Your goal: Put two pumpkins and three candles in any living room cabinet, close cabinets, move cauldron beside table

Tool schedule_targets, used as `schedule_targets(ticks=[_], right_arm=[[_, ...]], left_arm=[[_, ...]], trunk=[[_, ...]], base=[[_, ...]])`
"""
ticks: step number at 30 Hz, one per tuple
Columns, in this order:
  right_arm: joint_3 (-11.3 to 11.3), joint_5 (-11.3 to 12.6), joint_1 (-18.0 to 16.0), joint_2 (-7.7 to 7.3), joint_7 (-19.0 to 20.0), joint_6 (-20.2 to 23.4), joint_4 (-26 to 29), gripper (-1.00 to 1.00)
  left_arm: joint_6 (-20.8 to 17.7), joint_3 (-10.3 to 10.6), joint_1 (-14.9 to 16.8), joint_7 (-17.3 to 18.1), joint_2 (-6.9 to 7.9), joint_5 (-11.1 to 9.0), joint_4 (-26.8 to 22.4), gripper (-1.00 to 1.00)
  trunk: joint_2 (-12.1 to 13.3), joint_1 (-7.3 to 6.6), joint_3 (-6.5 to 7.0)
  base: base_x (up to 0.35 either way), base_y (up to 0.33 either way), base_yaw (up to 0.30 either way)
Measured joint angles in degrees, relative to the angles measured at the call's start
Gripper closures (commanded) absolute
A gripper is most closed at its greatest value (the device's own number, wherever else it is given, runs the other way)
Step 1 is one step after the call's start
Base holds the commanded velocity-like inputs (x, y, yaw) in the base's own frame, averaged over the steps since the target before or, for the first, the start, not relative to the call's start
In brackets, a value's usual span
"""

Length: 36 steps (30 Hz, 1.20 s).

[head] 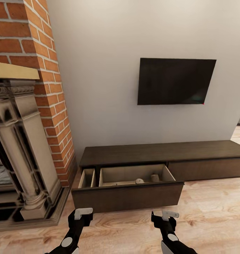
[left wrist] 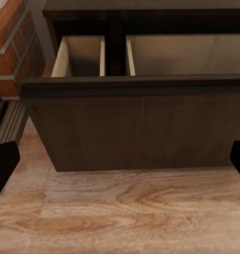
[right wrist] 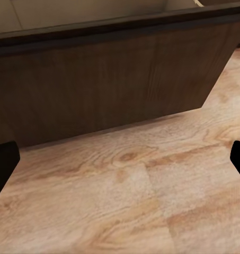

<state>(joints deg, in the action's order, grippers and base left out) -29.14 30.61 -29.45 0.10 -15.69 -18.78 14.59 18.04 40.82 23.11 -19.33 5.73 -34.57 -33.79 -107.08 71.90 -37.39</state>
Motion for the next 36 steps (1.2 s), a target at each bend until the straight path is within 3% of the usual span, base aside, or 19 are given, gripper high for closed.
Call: schedule_targets(ticks=[36], right_arm=[[0.62, 0.62, -0.02, -0.12, -0.35, -0.06, 1.10, -1.00]], left_arm=[[0.19, 0.17, 0.01, 0.09, 0.00, 0.08, -0.01, -1.00]], trunk=[[-14.44, 7.91, -6.46]], base=[[0.000, 0.000, 0.000]])
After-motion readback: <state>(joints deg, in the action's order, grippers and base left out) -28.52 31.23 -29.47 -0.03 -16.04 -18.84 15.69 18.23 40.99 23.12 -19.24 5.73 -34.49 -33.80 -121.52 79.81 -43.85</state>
